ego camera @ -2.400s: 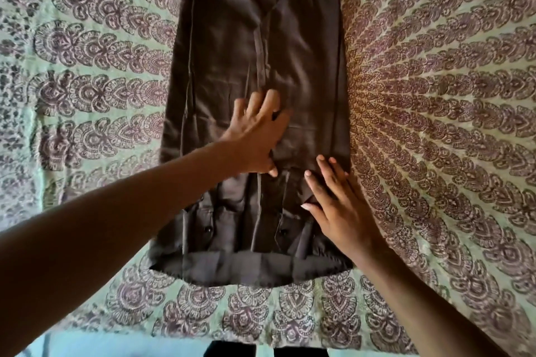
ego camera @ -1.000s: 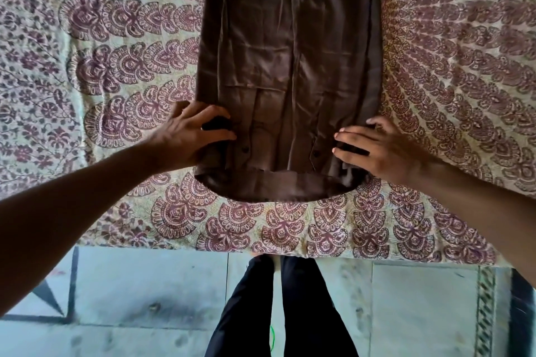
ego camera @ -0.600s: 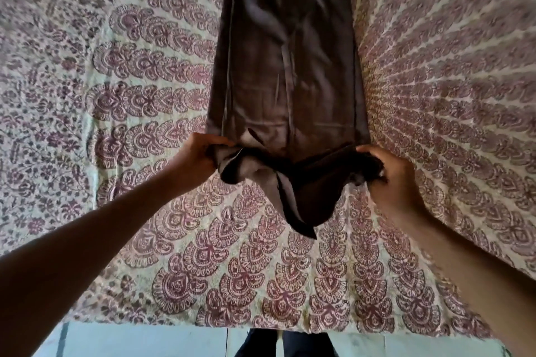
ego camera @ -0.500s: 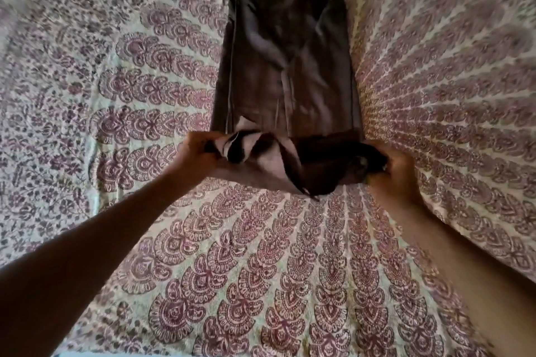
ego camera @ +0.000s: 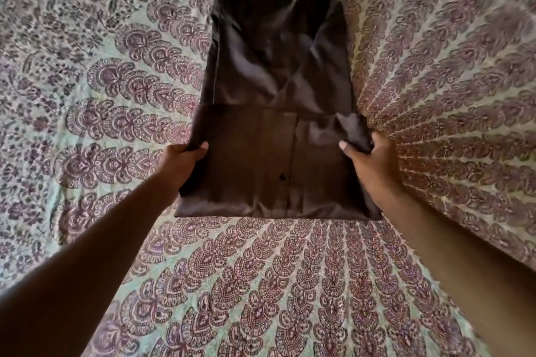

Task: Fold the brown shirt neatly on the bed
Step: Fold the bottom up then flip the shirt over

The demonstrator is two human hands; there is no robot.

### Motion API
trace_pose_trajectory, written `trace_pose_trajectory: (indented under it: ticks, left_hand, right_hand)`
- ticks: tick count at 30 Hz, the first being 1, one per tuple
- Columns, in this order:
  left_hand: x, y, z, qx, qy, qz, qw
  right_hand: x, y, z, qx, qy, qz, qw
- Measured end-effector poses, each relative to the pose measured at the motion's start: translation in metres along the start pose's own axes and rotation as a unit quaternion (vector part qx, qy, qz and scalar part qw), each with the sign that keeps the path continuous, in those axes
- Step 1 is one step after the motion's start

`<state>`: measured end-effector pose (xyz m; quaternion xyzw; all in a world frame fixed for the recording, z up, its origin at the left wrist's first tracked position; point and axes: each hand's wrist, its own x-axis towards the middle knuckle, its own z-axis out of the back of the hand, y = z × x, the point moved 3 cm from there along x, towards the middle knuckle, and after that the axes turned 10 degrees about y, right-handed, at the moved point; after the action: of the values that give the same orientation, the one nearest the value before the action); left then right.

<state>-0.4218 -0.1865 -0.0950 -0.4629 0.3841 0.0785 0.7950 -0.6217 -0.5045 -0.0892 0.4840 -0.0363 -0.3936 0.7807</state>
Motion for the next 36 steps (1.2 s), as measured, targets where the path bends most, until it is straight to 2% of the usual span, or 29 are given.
trace_pose_trajectory:
  ticks: [3,6,9,11,12,14,16,17,19,21,23,28,30,32,36]
  left_hand:
    - [-0.002,0.001,0.001,-0.010,0.004,0.013,1.000]
    - [-0.005,0.008,0.005,0.000,-0.021,0.013,1.000]
    - [-0.005,0.007,0.004,0.056,-0.036,0.008,0.998]
    - [-0.007,-0.002,0.002,0.155,-0.071,-0.015,0.985]
    - [-0.010,-0.008,0.001,0.226,-0.108,-0.035,0.967]
    - [-0.022,-0.022,-0.005,0.351,-0.196,-0.109,0.909]
    - [-0.036,-0.042,-0.017,0.420,-0.232,-0.220,0.850]
    - [-0.037,-0.051,-0.025,0.433,-0.205,-0.278,0.833]
    - [-0.027,-0.052,-0.040,0.490,-0.110,-0.355,0.789]
    - [-0.010,-0.037,-0.048,0.571,-0.040,-0.342,0.745]
    - [0.003,-0.020,-0.052,0.591,0.001,-0.309,0.745]
    - [0.014,-0.007,-0.050,0.570,0.021,-0.316,0.758]
    - [0.000,-0.009,-0.044,0.545,0.026,-0.331,0.770]
    - [-0.026,-0.006,-0.036,0.524,0.033,-0.369,0.767]
    - [-0.066,0.033,-0.014,0.601,0.098,-0.416,0.675]
  right_hand:
    - [-0.001,0.012,0.005,-0.019,-0.027,0.030,0.999]
    - [0.007,0.025,0.002,-0.015,-0.020,0.043,0.999]
    - [0.022,0.022,-0.006,-0.058,-0.003,0.013,0.998]
    - [0.027,0.024,-0.009,-0.087,-0.012,0.003,0.996]
    - [0.026,0.028,-0.009,-0.101,-0.028,0.010,0.994]
    - [0.020,0.037,-0.006,-0.170,-0.087,0.045,0.981]
    - [0.009,0.048,-0.008,-0.254,-0.145,0.120,0.949]
    - [0.003,0.052,-0.013,-0.274,-0.146,0.168,0.936]
    - [-0.008,0.056,-0.033,-0.309,-0.062,0.253,0.915]
    - [-0.017,0.046,-0.058,-0.388,0.074,0.250,0.884]
    - [-0.022,0.024,-0.069,-0.444,0.141,0.198,0.863]
    - [-0.020,-0.004,-0.051,-0.467,0.086,0.117,0.872]
    - [-0.023,-0.003,-0.048,-0.457,0.094,0.118,0.876]
    - [-0.033,0.003,-0.041,-0.436,0.111,0.158,0.879]
    - [-0.078,-0.005,-0.026,-0.477,0.182,0.273,0.815]
